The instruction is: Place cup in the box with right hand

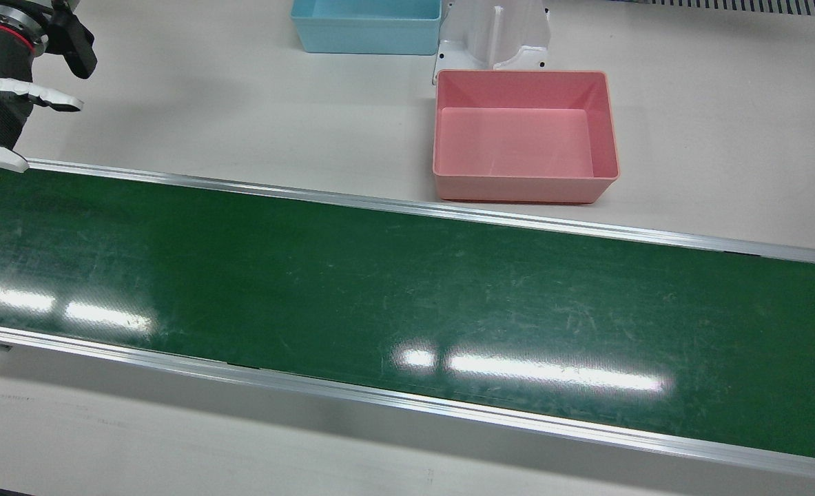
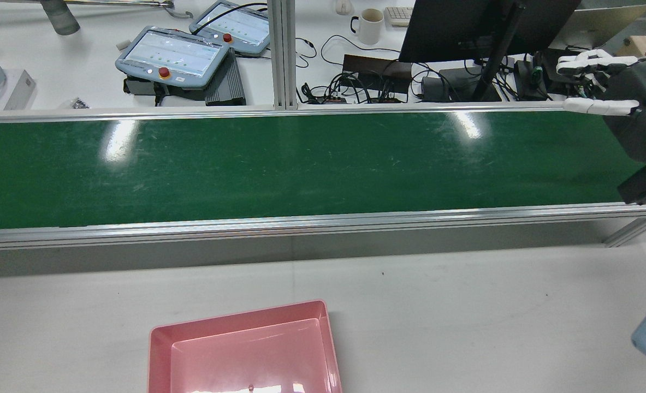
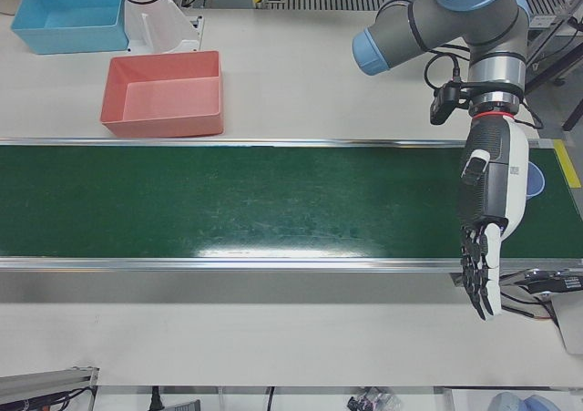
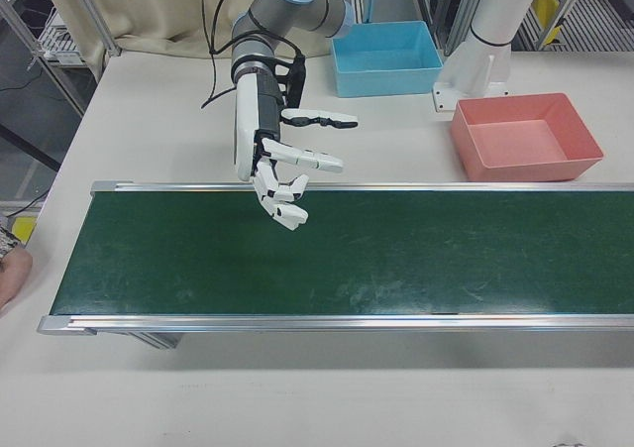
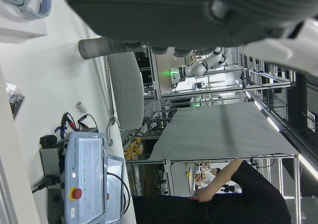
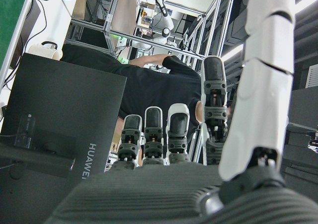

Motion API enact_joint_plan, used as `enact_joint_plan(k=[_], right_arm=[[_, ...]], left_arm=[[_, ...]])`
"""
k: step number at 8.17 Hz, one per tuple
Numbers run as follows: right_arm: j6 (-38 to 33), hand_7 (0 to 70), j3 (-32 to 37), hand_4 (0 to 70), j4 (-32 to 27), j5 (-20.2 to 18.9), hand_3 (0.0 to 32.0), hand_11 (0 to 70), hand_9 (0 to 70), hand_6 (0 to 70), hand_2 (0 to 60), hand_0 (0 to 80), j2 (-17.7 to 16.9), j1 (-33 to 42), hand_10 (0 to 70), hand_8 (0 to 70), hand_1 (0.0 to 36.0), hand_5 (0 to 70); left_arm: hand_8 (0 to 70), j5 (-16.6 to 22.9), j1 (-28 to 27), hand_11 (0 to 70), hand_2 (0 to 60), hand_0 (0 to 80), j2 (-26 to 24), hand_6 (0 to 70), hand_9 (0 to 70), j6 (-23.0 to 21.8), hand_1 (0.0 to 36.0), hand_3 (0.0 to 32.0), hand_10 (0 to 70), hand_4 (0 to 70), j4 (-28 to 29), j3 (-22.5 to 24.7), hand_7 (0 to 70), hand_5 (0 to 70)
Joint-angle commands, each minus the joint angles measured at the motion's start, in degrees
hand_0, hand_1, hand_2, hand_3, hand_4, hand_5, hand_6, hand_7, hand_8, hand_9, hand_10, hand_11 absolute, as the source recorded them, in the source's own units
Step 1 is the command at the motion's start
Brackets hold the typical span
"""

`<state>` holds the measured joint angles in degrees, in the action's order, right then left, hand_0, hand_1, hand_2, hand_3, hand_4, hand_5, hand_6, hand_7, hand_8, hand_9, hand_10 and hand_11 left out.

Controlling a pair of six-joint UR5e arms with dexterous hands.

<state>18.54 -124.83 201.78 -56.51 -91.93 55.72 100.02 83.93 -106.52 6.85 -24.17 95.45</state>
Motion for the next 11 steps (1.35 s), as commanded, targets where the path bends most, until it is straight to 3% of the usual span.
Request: enact_joint_plan(k=[1,11], right_arm=[[0.00,70.0,-0.06,45.8,-0.07,0.00,0.0,21.7,30.9,19.0,7.9,57.8,0.00,0.00,13.8,12.8,18.8,7.2],[0.00,70.0,-0.59,46.0,-0.07,0.00,0.0,21.6,30.5,18.7,5.3,58.2,-0.09,-0.26,13.8,12.6,18.2,7.2]], left_arm=[[0.0,0.00,0.00,0.0,0.0,0.0,0.00,0.0,0.0,0.00,0.0,0.0,0.0,0.0,0.00,0.00,0.0,0.0],[0.0,0.00,0.00,0.0,0.0,0.0,0.00,0.0,0.0,0.00,0.0,0.0,0.0,0.0,0.00,0.00,0.0,0.0]])
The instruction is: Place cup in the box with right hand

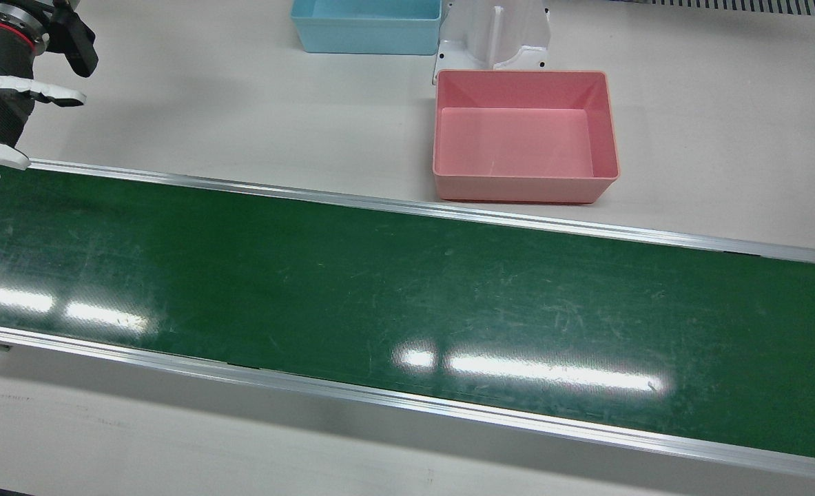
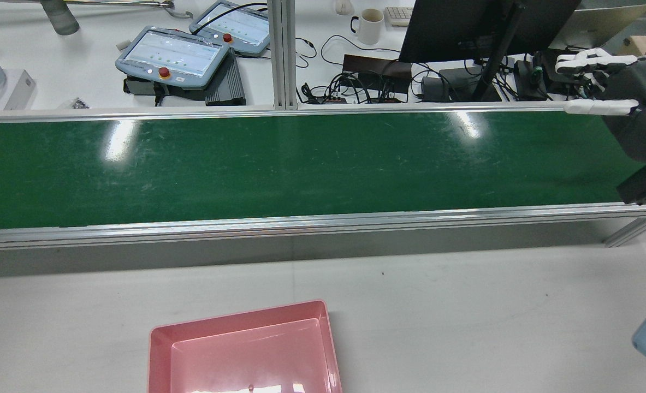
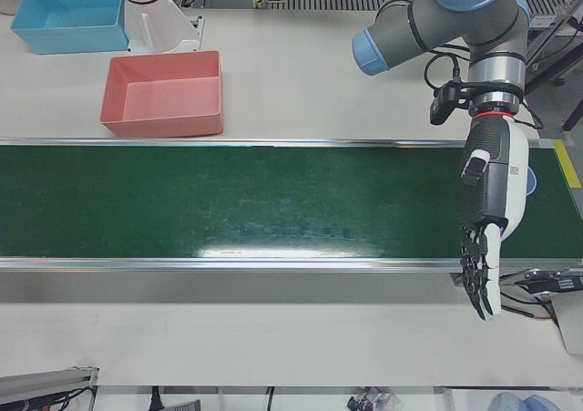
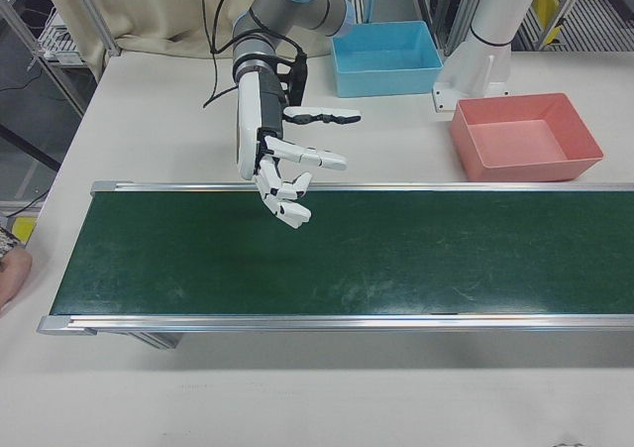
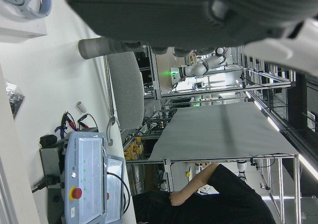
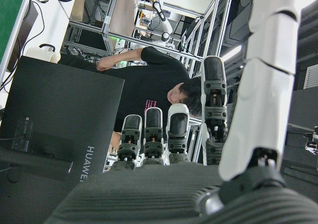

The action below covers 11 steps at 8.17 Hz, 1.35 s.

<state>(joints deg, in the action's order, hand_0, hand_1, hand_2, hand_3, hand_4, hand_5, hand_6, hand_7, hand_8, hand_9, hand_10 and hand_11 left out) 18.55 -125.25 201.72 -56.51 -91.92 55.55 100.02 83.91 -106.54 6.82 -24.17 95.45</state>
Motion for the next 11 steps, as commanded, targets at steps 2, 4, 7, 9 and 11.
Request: enact_joint_plan(k=[2,4,7,9,11], right_arm=[[0.00,70.0,-0.08,45.8,-0.01,0.00,0.0,21.8,30.5,18.7,5.5,58.1,-0.10,-0.35,13.8,12.6,18.2,7.2],[0.00,70.0,-0.17,45.4,-0.01,0.00,0.0,21.7,29.4,18.3,4.8,58.2,-0.10,-0.44,13.8,12.1,18.1,7.1],[0.00,70.0,-0.17,45.6,-0.01,0.00,0.0,21.6,28.5,18.2,5.8,58.0,-0.10,-0.27,13.7,11.5,18.3,7.1],[0.00,70.0,-0.17,45.2,-0.01,0.00,0.0,21.6,28.5,18.1,5.0,58.2,-0.10,-0.44,13.7,11.5,18.2,7.1],[0.00,70.0,-0.17,45.5,-0.01,0.00,0.0,21.5,28.8,18.0,5.3,58.3,-0.01,-0.53,13.6,11.8,18.2,7.1]], left_arm=[[0.0,0.00,0.03,0.0,0.0,0.0,0.01,0.0,0.0,0.03,0.0,0.0,0.0,0.0,0.00,0.00,0.0,0.0],[0.0,0.00,0.03,0.0,0.0,0.0,-0.07,0.0,0.0,0.03,0.0,0.0,0.0,0.0,0.00,0.00,0.0,0.0],[0.0,0.00,0.03,0.0,0.0,0.0,0.01,0.0,0.0,0.03,0.0,0.0,0.0,0.0,0.00,0.00,0.0,0.0],[0.0,0.00,0.03,0.0,0.0,0.0,-0.07,0.0,0.0,0.03,0.0,0.0,0.0,0.0,0.00,0.00,0.0,0.0],[0.0,0.00,0.03,0.0,0.0,0.0,0.01,0.0,0.0,0.03,0.0,0.0,0.0,0.0,0.00,0.00,0.0,0.0]])
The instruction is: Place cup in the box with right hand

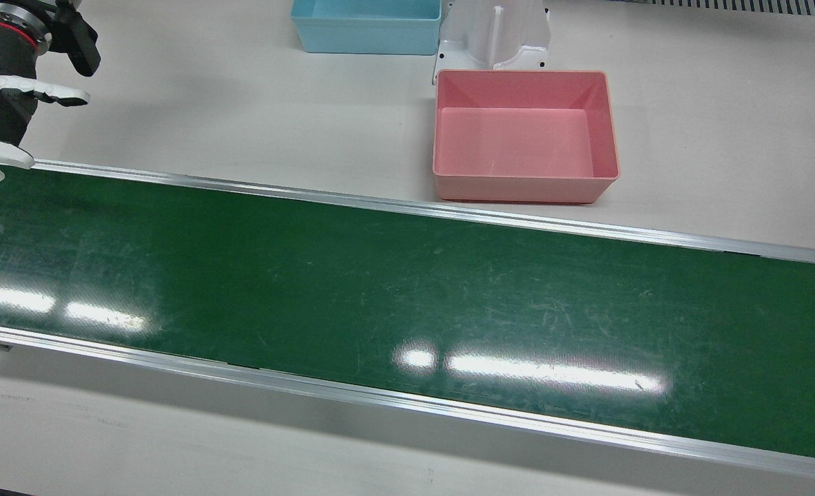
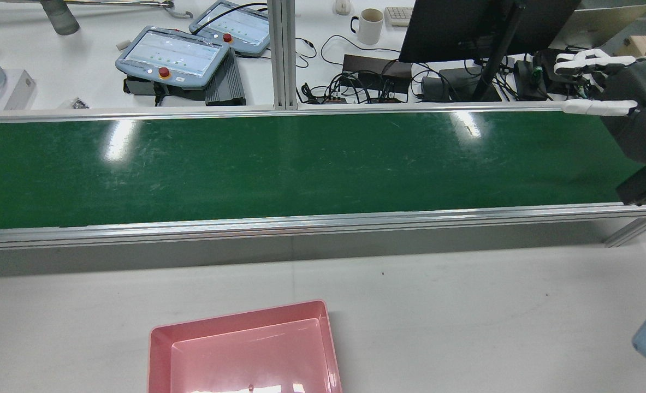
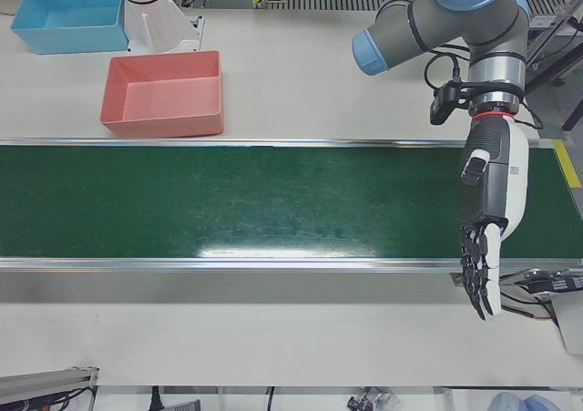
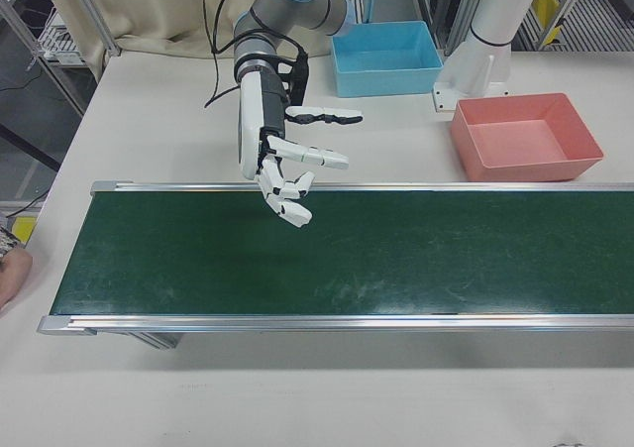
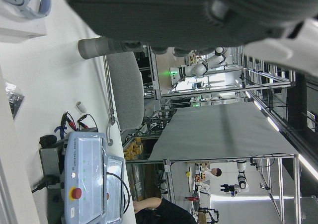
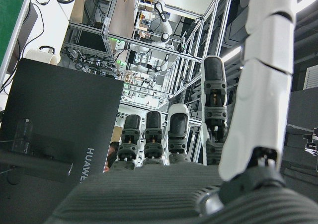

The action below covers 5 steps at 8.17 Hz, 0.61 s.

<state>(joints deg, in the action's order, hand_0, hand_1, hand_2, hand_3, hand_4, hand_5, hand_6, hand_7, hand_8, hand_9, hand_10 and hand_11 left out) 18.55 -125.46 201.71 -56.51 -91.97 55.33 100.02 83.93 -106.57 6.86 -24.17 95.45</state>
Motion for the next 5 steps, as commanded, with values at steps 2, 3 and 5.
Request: enact_joint_plan(k=[2,3,5], right_arm=[[0.00,70.0,-0.04,45.4,0.00,0.00,0.0,21.5,28.8,18.1,6.0,58.2,0.12,-0.04,13.6,11.7,18.5,7.1],[0.00,70.0,0.13,45.4,0.00,0.00,0.0,21.4,29.1,18.2,5.4,58.3,-0.05,-0.56,13.6,11.9,18.3,7.1],[0.00,70.0,-0.04,45.3,0.09,0.00,0.0,21.5,28.6,18.1,5.0,58.1,-0.05,-0.74,13.7,11.5,18.2,7.1]], left_arm=[[0.0,0.00,0.00,0.0,0.0,0.0,0.05,0.0,0.0,-0.09,0.0,0.0,0.0,0.0,0.00,0.00,0.0,0.0],[0.0,0.00,0.00,0.0,0.0,0.0,0.05,0.0,0.0,0.00,0.0,0.0,0.0,0.0,0.00,0.00,0.0,0.0],[0.0,0.00,0.00,0.0,0.0,0.0,0.05,0.0,0.0,0.00,0.0,0.0,0.0,0.0,0.00,0.00,0.0,0.0]])
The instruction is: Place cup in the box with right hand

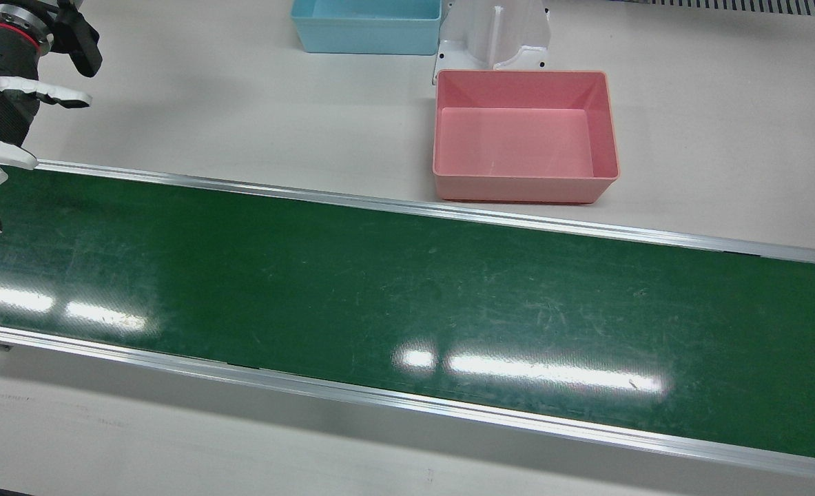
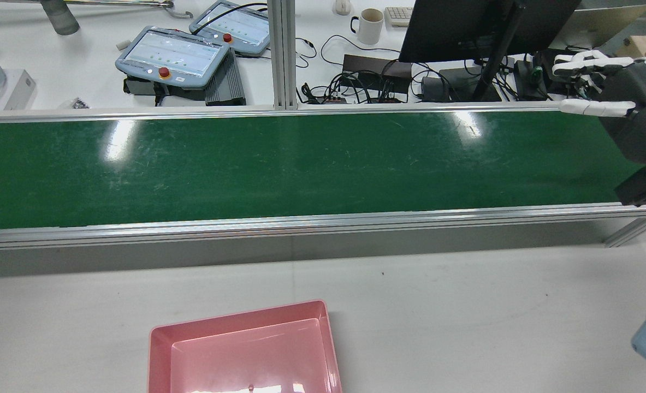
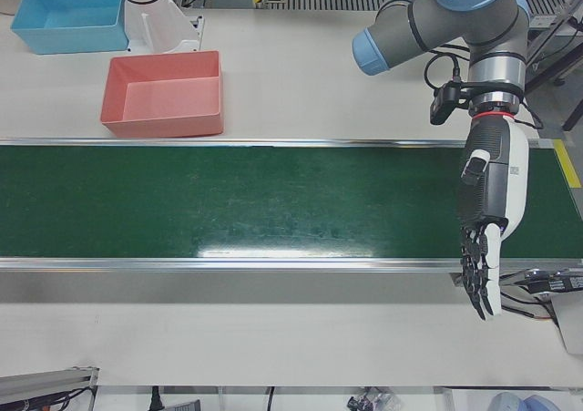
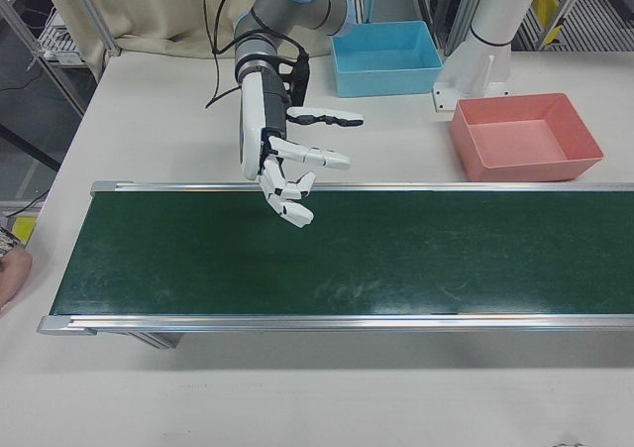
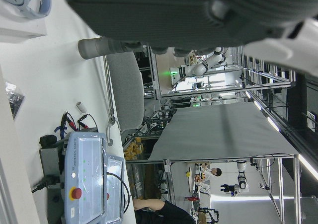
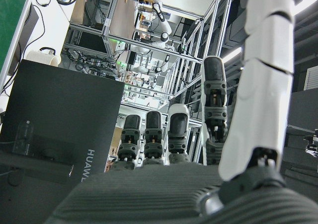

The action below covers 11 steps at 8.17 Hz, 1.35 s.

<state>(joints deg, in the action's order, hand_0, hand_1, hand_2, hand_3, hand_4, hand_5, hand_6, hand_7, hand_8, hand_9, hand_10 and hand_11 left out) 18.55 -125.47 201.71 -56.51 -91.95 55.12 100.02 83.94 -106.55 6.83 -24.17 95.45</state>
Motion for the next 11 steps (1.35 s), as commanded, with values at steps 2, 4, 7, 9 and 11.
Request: enact_joint_plan(k=[2,4,7,9,11], right_arm=[[0.00,70.0,-0.12,44.6,0.09,0.00,0.0,21.6,27.3,18.1,5.2,58.3,-0.07,-0.54,13.7,10.6,18.3,7.1],[0.00,70.0,-0.21,41.7,0.00,0.00,0.0,21.4,19.6,17.4,6.6,57.6,0.02,-0.46,13.5,5.5,18.8,6.7],[0.00,70.0,-0.12,40.7,0.00,0.00,0.0,17.9,18.8,16.6,7.0,57.7,-0.07,-0.98,11.0,5.2,19.1,6.5],[0.00,70.0,-0.12,42.2,0.09,0.00,0.0,18.4,21.6,17.2,6.2,57.8,-0.07,-0.98,11.4,6.9,18.7,6.6],[0.00,70.0,-0.21,42.8,0.00,0.00,0.0,19.4,22.9,17.5,6.6,57.8,0.02,-0.63,12.1,7.7,18.7,6.7]], left_arm=[[0.0,0.00,0.00,0.0,0.0,0.0,-0.06,0.0,0.0,0.03,0.0,0.0,0.0,0.0,0.00,0.00,0.0,0.0],[0.0,0.00,0.00,0.0,0.0,0.0,-0.06,0.0,0.0,0.03,0.0,0.0,0.0,0.0,0.00,0.00,0.0,0.0],[0.0,0.00,0.00,0.0,0.0,0.0,0.02,0.0,0.0,0.03,0.0,0.0,0.0,0.0,0.00,0.00,0.0,0.0],[0.0,0.00,0.00,0.0,0.0,0.0,0.02,0.0,0.0,-0.06,0.0,0.0,0.0,0.0,0.00,0.00,0.0,0.0],[0.0,0.00,0.00,0.0,0.0,0.0,-0.06,0.0,0.0,0.03,0.0,0.0,0.0,0.0,0.00,0.00,0.0,0.0]])
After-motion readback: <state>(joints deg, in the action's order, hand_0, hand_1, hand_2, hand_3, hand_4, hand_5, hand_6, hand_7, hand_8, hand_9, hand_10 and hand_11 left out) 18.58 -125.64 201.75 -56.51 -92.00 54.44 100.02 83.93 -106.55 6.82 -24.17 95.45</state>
